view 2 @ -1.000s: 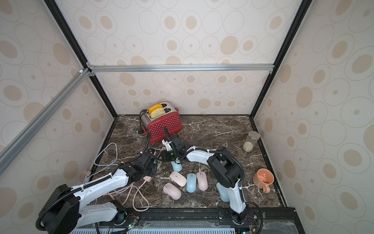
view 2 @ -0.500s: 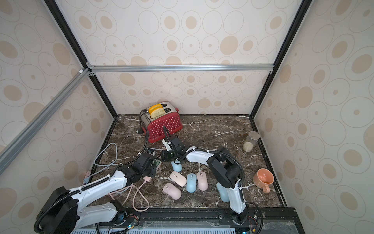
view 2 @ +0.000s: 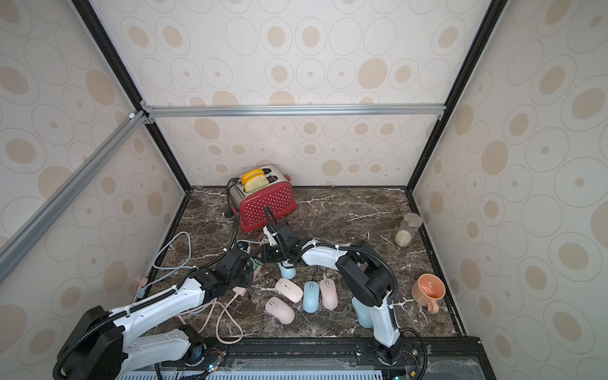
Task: Unplug the wireless mouse
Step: Remove the plug from the socket.
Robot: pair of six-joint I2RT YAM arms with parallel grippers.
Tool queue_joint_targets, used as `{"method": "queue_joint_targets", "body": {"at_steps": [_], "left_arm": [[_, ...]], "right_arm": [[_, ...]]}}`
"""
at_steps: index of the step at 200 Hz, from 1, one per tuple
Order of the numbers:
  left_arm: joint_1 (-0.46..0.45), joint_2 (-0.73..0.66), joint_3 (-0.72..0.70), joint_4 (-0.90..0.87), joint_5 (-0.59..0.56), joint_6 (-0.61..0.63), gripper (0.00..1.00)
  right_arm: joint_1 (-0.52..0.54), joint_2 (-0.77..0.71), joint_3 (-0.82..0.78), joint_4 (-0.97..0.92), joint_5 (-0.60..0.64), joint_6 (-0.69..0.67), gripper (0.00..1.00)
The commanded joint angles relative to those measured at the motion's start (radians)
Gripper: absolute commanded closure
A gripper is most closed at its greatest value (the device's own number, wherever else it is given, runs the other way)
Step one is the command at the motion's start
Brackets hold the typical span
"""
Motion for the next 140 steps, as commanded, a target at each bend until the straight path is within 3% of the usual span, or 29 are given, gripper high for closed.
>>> {"method": "queue_joint_targets", "body": {"at_steps": [1, 66, 140], "left_arm": [[-0.004, 0.013, 0.089, -0.075, 0.011, -0.096, 1.00], [-0.035, 0.179, 0.236, -0.233, -0.029, -0.052, 1.00], [-0.056, 0.250, 0.182, -0.188, -0.074, -0.068, 1.00]], "right_arm": [[0.019, 0.067, -0.054, -0.150, 0.075, 0.002, 0.61], [0.019, 0.071, -0.045, -0.163, 0.077, -0.006, 0.61], [0.019, 0.077, -0.038, -0.163, 0.071, -0.010, 0.61]]}}
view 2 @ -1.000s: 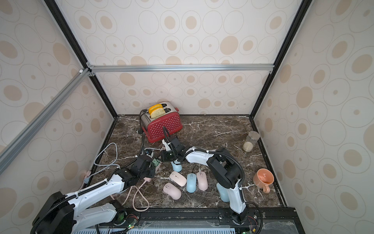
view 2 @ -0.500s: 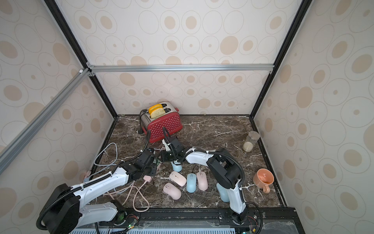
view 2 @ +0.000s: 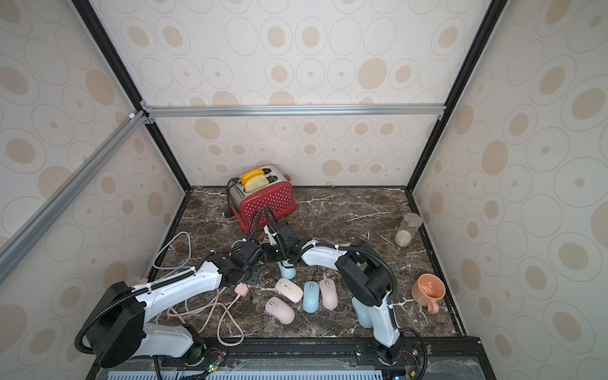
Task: Unplug the wireless mouse
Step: Remove the plug from the socket.
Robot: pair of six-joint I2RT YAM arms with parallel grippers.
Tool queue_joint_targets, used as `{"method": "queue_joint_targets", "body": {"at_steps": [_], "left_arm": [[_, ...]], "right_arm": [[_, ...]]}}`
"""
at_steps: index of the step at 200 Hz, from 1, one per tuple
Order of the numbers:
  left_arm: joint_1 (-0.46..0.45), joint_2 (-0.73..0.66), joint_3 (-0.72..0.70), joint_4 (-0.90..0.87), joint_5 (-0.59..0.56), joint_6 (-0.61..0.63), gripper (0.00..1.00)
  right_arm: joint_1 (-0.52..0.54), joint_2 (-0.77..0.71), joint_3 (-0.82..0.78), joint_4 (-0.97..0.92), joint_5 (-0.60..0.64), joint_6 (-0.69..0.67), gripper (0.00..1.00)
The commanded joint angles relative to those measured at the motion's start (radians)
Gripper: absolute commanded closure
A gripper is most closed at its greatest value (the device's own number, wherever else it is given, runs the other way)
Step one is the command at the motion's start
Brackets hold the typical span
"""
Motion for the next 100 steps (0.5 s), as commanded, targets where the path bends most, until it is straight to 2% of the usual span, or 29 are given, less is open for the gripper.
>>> {"method": "queue_joint_targets", "body": {"at_steps": [1, 20, 44, 52, 76, 100], "left_arm": [[0.002, 0.056, -0.012, 0.025, -0.015, -0.062, 1.00], [0.001, 0.031, -0.020, 0.030, -0.014, -0.069, 1.00], [0.001, -0.003, -0.030, 0.035, -0.018, -0.069, 0.68], [0.001, -0.011, -0.035, 0.039, -0.018, -0.070, 0.61], [0.002, -0.031, -0.058, 0.054, -0.016, -0.077, 0.51], [0.001, -0.045, -0.076, 0.068, -0.023, -0.083, 0.51]], "right_arm": [[0.019, 0.074, -0.038, -0.172, 0.036, -0.008, 0.61], [0.020, 0.074, -0.037, -0.169, 0.036, -0.008, 0.61], [0.020, 0.077, -0.037, -0.162, 0.033, -0.008, 0.60], [0.019, 0.077, -0.038, -0.161, 0.031, -0.005, 0.61], [0.019, 0.076, -0.039, -0.155, 0.030, -0.002, 0.60], [0.020, 0.077, -0.042, -0.152, 0.027, -0.002, 0.60]]}}
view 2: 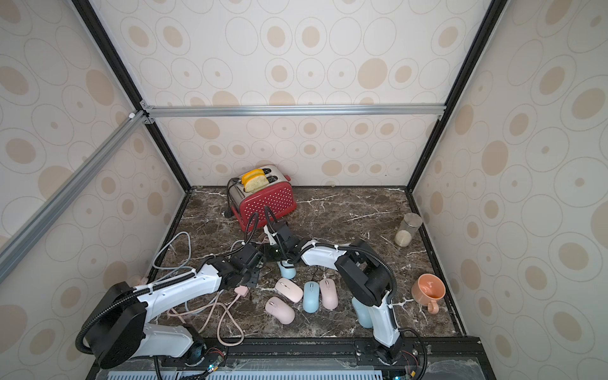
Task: Unplug the wireless mouse
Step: Remove the plug from the socket.
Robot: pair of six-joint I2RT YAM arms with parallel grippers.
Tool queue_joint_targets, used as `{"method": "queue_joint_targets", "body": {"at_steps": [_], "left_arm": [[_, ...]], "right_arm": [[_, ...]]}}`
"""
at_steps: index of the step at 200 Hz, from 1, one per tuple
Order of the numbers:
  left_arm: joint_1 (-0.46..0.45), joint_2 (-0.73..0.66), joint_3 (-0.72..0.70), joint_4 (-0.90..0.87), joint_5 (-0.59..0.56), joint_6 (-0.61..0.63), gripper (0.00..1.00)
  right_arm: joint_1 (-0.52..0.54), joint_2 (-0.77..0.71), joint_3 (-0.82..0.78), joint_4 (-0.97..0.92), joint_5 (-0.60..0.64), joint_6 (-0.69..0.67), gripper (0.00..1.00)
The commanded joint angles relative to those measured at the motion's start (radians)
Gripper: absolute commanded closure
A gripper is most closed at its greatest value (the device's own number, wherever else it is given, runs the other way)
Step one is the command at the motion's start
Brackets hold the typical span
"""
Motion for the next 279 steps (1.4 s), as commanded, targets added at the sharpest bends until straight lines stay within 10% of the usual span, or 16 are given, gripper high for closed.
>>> {"method": "queue_joint_targets", "body": {"at_steps": [1, 58, 159, 234, 279], "left_arm": [[0.001, -0.028, -0.010, 0.019, -0.019, -0.030, 0.51], [0.001, -0.010, -0.026, 0.047, -0.022, -0.026, 0.65], [0.001, 0.025, -0.040, 0.072, -0.030, -0.026, 0.61], [0.002, 0.025, -0.035, 0.087, -0.023, -0.006, 1.00], [0.006, 0.009, -0.034, 0.128, 0.051, 0.010, 1.00]], "right_arm": [[0.018, 0.073, -0.043, -0.163, 0.028, -0.002, 0.60], [0.018, 0.071, -0.048, -0.153, 0.028, 0.002, 0.60], [0.019, 0.074, -0.051, -0.146, 0.026, 0.005, 0.60], [0.019, 0.074, -0.058, -0.144, 0.030, 0.007, 0.60], [0.019, 0.072, -0.058, -0.146, 0.029, 0.004, 0.60]]}}
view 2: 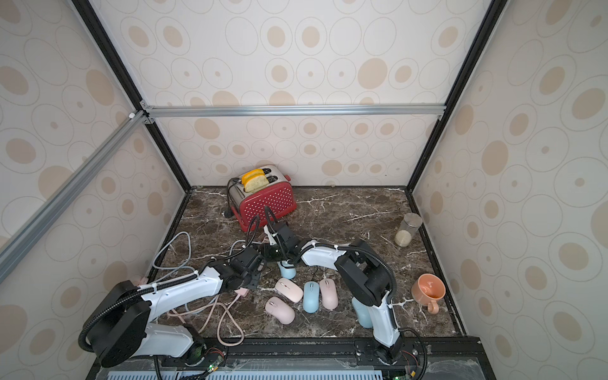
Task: Unplug the wireless mouse
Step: Remove the plug from the socket.
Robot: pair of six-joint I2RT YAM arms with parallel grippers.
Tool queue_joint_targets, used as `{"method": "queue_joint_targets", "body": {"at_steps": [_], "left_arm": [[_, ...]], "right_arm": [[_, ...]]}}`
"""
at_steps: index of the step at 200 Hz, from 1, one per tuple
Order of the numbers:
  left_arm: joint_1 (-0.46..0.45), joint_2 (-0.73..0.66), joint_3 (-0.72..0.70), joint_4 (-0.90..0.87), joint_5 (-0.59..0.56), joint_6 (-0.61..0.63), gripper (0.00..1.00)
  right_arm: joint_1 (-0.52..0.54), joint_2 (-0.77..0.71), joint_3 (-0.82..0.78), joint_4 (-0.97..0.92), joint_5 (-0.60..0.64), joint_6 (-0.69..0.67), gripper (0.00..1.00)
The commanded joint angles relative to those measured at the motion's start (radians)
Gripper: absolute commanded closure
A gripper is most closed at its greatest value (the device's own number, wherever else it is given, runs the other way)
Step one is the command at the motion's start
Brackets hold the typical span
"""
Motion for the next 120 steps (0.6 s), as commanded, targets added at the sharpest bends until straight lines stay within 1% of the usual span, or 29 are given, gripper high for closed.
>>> {"method": "queue_joint_targets", "body": {"at_steps": [1, 22, 45, 52, 61, 75, 84, 100, 110, 120], "left_arm": [[0.008, -0.007, 0.002, 0.061, 0.054, -0.011, 1.00], [0.026, -0.029, -0.007, 0.092, 0.139, -0.018, 1.00], [0.053, -0.048, -0.018, 0.108, 0.177, -0.029, 1.00], [0.055, -0.052, -0.015, 0.103, 0.161, -0.027, 1.00], [0.049, -0.063, -0.014, 0.097, 0.105, -0.024, 1.00], [0.013, -0.087, -0.010, 0.074, -0.027, -0.010, 1.00], [-0.002, -0.094, -0.005, 0.064, -0.073, 0.001, 1.00], [-0.005, -0.082, 0.015, 0.021, -0.078, 0.007, 1.00], [-0.004, -0.058, 0.044, -0.040, -0.064, -0.016, 1.00], [-0.004, -0.030, 0.082, -0.095, -0.018, -0.027, 1.00]], "right_arm": [[0.018, 0.070, -0.052, -0.162, 0.032, -0.004, 0.60], [0.018, 0.072, -0.054, -0.159, 0.031, -0.003, 0.60], [0.018, 0.072, -0.052, -0.157, 0.031, -0.003, 0.60], [0.018, 0.073, -0.053, -0.157, 0.031, -0.004, 0.60], [0.019, 0.072, -0.053, -0.157, 0.033, -0.002, 0.60], [0.018, 0.073, -0.053, -0.158, 0.035, 0.000, 0.60], [0.018, 0.074, -0.052, -0.160, 0.035, 0.001, 0.60], [0.018, 0.079, -0.052, -0.167, 0.035, 0.001, 0.60], [0.018, 0.080, -0.047, -0.176, 0.037, -0.004, 0.60], [0.018, 0.080, -0.046, -0.179, 0.039, -0.006, 0.60]]}}
